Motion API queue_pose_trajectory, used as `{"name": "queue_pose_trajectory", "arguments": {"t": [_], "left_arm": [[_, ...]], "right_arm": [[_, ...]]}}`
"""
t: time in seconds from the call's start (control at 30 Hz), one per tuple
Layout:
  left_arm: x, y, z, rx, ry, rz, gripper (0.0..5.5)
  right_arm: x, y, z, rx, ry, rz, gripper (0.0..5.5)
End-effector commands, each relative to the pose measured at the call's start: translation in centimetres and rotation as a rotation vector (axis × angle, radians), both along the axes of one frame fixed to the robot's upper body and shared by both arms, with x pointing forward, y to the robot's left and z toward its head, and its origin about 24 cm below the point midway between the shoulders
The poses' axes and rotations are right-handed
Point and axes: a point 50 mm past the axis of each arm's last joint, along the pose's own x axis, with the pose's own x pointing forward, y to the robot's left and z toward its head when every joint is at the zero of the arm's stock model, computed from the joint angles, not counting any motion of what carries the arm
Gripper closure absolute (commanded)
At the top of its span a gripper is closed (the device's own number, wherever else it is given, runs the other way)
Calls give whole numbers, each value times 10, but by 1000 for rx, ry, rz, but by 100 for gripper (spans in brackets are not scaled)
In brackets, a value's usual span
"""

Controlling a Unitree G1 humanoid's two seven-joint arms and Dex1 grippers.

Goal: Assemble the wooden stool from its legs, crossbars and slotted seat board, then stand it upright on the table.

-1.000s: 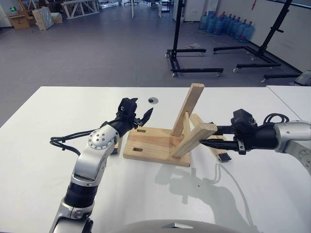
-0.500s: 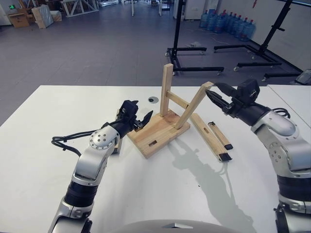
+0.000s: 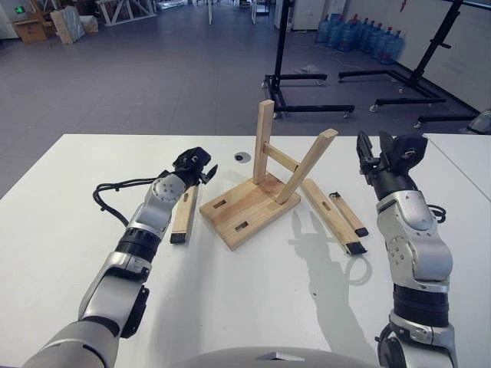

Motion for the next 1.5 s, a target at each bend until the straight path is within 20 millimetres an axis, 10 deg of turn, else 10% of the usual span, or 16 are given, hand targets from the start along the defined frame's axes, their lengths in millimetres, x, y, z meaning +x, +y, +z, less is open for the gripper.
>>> {"name": "queue_pose_trajectory", "arguments": {"t": [0.03,0.27,0.7,0.83,1.1,1.5], "left_arm": [[-2,1,-19,135,22,-71,180],[-27,7,-31,137,26,-138,180],[-94,-7,-22,19,81,-164,180],[-89,-10,-18,12,76,-160,180],[-38,24,19,25,-68,-15,180],[-17,50,-42,318,22,-14,180]], "right_arm": [[-3,9,-16,-8,62,14,337],[-10,-6,-55,-40,262,-19,337],[39,67,-45,-37,282,258,337],[58,88,-34,-63,244,308,337],[44,55,-44,-46,247,170,337],[-5,25,-62,-136,339,132,337]]}}
